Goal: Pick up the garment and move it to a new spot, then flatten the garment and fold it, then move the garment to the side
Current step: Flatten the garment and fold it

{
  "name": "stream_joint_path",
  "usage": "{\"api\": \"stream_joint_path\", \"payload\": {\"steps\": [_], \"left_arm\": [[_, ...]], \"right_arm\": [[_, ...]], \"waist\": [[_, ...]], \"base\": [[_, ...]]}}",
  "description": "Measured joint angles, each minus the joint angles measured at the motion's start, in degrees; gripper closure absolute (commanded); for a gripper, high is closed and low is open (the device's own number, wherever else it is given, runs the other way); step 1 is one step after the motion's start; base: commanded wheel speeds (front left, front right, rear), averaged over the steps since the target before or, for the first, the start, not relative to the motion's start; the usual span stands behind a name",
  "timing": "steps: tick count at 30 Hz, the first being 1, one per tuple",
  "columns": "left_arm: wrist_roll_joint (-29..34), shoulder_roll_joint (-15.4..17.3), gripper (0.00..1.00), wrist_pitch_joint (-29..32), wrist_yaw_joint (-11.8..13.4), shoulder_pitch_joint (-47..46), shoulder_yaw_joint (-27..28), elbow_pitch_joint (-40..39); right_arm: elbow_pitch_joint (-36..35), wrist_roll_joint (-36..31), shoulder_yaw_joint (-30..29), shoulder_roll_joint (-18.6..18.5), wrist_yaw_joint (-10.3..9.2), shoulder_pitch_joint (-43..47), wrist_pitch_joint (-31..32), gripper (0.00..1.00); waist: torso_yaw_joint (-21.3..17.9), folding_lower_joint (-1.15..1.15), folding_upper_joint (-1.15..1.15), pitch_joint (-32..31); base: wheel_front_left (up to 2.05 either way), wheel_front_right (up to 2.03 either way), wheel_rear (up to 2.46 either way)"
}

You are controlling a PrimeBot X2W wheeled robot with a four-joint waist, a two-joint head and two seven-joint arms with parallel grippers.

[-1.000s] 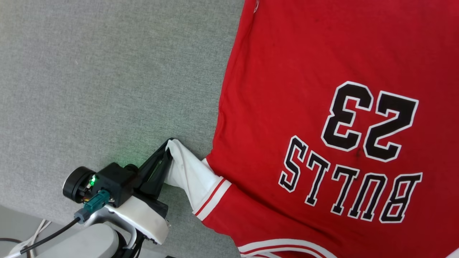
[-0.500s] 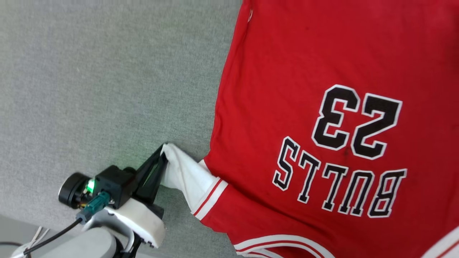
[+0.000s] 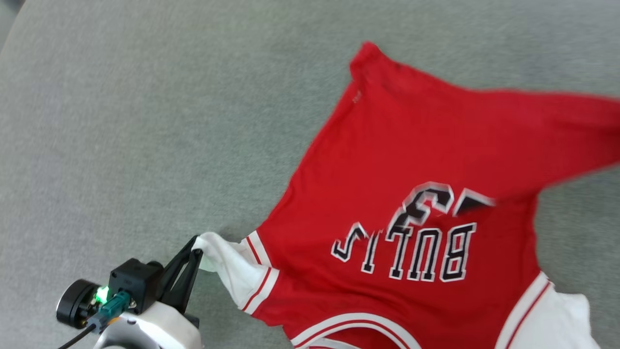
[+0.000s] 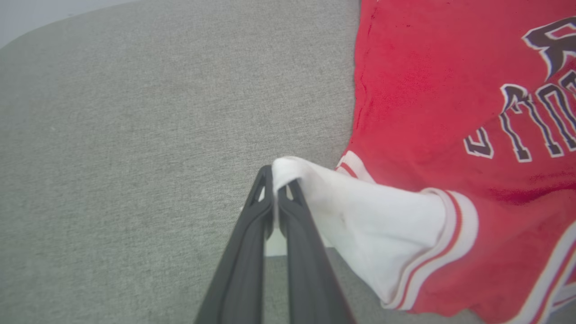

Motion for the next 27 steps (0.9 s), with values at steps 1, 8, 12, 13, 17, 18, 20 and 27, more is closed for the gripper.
{"api": "stream_joint_path", "payload": {"steps": [1,8,12,13,17,18,20,27], "left_arm": [[-0.6,0.9,1.0,0.2,0.7,1.4,-0.1,-0.5],[-1.6,2.3,1.0,0.1,2.4,4.4,-0.1,-1.3],[-1.7,2.6,1.0,-0.1,2.8,5.2,-0.1,-1.6],[-1.7,2.6,1.0,-0.1,2.8,5.3,-0.2,-1.7],[-1.6,2.8,1.0,0.0,2.8,5.3,-0.3,-1.7],[-1.6,2.8,1.0,0.0,2.7,5.3,-0.3,-1.7],[-1.5,3.0,1.0,0.2,2.6,5.2,-0.3,-1.6],[-1.4,2.9,1.0,0.3,2.5,4.8,-0.5,-1.4]], "right_arm": [[-2.8,1.7,-1.3,-3.5,0.0,8.2,-2.0,1.0],[-2.8,5.1,-7.9,-6.6,0.0,31.7,-8.5,1.0],[-0.8,4.7,-12.2,-3.9,0.0,44.1,-13.4,1.0],[-0.2,4.6,-12.7,-3.0,0.0,47.1,-14.0,1.0],[1.8,4.1,-13.9,2.7,0.0,55.7,-17.2,1.0],[2.2,3.7,-14.2,3.7,0.0,56.4,-17.9,1.0],[2.7,3.1,-14.9,5.6,0.0,56.6,-19.5,1.0],[0.2,1.1,-19.1,5.7,0.0,53.4,-22.5,0.0]], "waist": [[-1.7,0.0,0.0,-2.0],[-5.2,0.0,0.0,-5.6],[-6.7,-0.01,0.0,-6.7],[-7.0,-0.01,0.0,-6.9],[-7.5,-0.01,0.0,-6.7],[-7.6,-0.01,0.0,-6.6],[-7.7,0.0,0.0,-6.4],[-7.9,0.0,0.0,-6.6]], "base": [[0.0,0.0,0.0],[0.0,0.0,0.0],[0.0,0.0,0.0],[0.0,0.0,0.0],[0.0,0.0,0.0],[0.0,0.0,0.0],[0.0,0.0,0.0],[0.0,0.0,0.0]]}}
